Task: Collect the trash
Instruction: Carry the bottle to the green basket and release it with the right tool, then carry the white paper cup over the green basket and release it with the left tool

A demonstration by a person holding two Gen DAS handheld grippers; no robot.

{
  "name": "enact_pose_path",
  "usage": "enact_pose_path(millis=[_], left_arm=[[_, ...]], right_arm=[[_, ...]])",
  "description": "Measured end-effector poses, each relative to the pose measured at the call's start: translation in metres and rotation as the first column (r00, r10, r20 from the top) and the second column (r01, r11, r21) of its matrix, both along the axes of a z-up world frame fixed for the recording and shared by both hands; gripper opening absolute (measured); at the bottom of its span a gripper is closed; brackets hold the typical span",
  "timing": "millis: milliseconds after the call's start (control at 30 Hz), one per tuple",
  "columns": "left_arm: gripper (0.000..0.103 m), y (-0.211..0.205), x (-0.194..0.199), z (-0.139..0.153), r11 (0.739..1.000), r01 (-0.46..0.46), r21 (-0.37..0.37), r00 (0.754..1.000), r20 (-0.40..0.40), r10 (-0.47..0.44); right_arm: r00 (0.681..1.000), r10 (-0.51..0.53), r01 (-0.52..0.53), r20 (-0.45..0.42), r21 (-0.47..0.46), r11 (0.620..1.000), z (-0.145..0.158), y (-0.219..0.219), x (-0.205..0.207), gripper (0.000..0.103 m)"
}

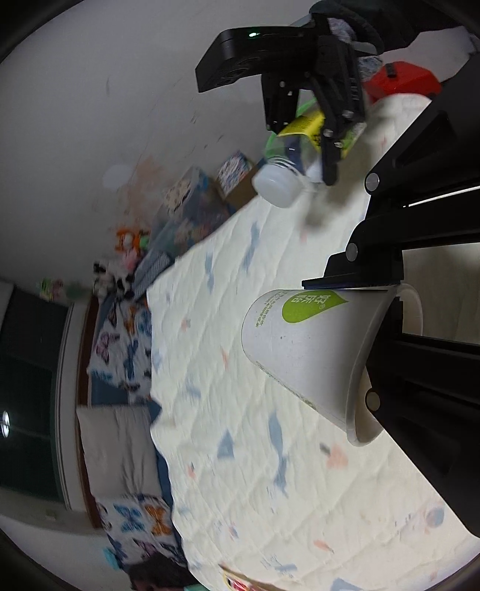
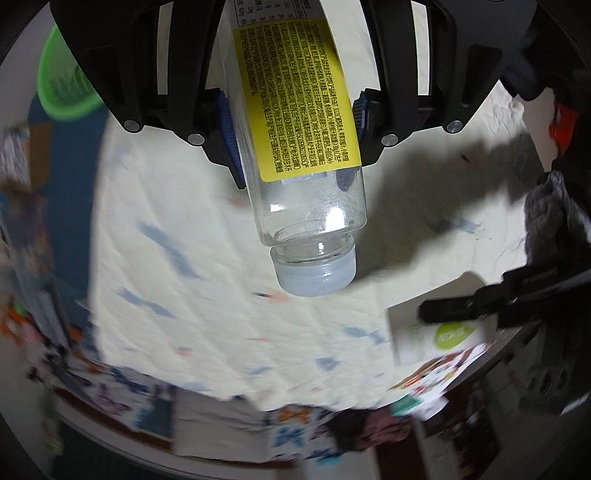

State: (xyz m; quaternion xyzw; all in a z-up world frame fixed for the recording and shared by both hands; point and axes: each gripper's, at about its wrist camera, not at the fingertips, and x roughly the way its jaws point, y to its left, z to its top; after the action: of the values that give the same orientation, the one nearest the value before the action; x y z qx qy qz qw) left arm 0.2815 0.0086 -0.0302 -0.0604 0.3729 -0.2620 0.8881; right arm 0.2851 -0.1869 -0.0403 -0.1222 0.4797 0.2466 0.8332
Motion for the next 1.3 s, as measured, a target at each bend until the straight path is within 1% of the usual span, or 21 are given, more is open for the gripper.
enact_pose_path(millis=[33, 133, 300, 400, 433, 500, 600, 700, 867, 1000, 1133, 1300], left_arm=[[0.004, -0.01, -0.003, 0.002, 1.0, 0.016, -0.003, 1.0, 0.006, -0.016], [0.003, -0.034, -0.01, 0.008, 0.998, 0.061, -0.012, 0.998, 0.017, -0.061], [0.004, -0.087, -0.021, 0.015, 0.989, 0.15, -0.013, 0.988, 0.03, -0.149], [0.004, -0.114, -0.024, 0.017, 0.981, 0.194, -0.005, 0.98, 0.031, -0.194], [0.004, -0.121, -0.025, 0.018, 0.979, 0.205, -0.002, 0.978, 0.032, -0.205], [0.004, -0.138, -0.026, 0.019, 0.973, 0.23, -0.005, 0.973, 0.032, -0.229], [0.004, -0.154, -0.027, 0.019, 0.967, 0.255, -0.005, 0.967, 0.029, -0.255], [0.004, -0.168, -0.03, 0.017, 0.961, 0.276, 0.006, 0.961, 0.025, -0.277], [0.004, -0.18, -0.029, 0.012, 0.956, 0.293, 0.018, 0.956, 0.015, -0.294], [0.004, -0.187, -0.026, 0.006, 0.954, 0.301, 0.018, 0.954, -0.004, -0.301], [0.004, -0.195, -0.023, 0.001, 0.95, 0.312, 0.02, 0.95, -0.017, -0.312], [0.004, -0.209, -0.024, -0.004, 0.943, 0.333, 0.019, 0.943, -0.03, -0.332]], right_arm=[[0.999, -0.047, 0.047, 0.011, -0.008, 0.999, 0.004, -0.018, -0.006, 0.049], [0.99, -0.14, 0.14, 0.026, -0.015, 0.99, 0.01, -0.06, -0.016, 0.049], [0.957, -0.289, 0.29, 0.034, -0.035, 0.956, 0.009, -0.13, -0.028, 0.049], [0.929, -0.369, 0.37, 0.031, -0.047, 0.928, 0.0, -0.167, -0.033, 0.05], [0.915, -0.403, 0.404, 0.032, -0.06, 0.913, -0.006, -0.181, -0.035, 0.05], [0.89, -0.455, 0.455, 0.004, -0.05, 0.889, -0.02, -0.202, -0.035, 0.05], [0.863, -0.506, 0.503, -0.016, -0.075, 0.861, -0.043, -0.224, -0.032, 0.05], [0.842, -0.537, 0.533, -0.039, -0.09, 0.842, -0.063, -0.236, -0.024, 0.05], [0.799, -0.595, 0.587, -0.083, -0.101, 0.803, -0.095, -0.257, -0.009, 0.05], [0.78, -0.613, 0.601, -0.125, -0.123, 0.79, -0.116, -0.266, -0.003, 0.05], [0.759, -0.634, 0.624, -0.147, -0.116, 0.773, -0.125, -0.274, -0.002, 0.051], [0.752, -0.646, 0.639, -0.133, -0.096, 0.764, -0.12, -0.28, -0.002, 0.052]])
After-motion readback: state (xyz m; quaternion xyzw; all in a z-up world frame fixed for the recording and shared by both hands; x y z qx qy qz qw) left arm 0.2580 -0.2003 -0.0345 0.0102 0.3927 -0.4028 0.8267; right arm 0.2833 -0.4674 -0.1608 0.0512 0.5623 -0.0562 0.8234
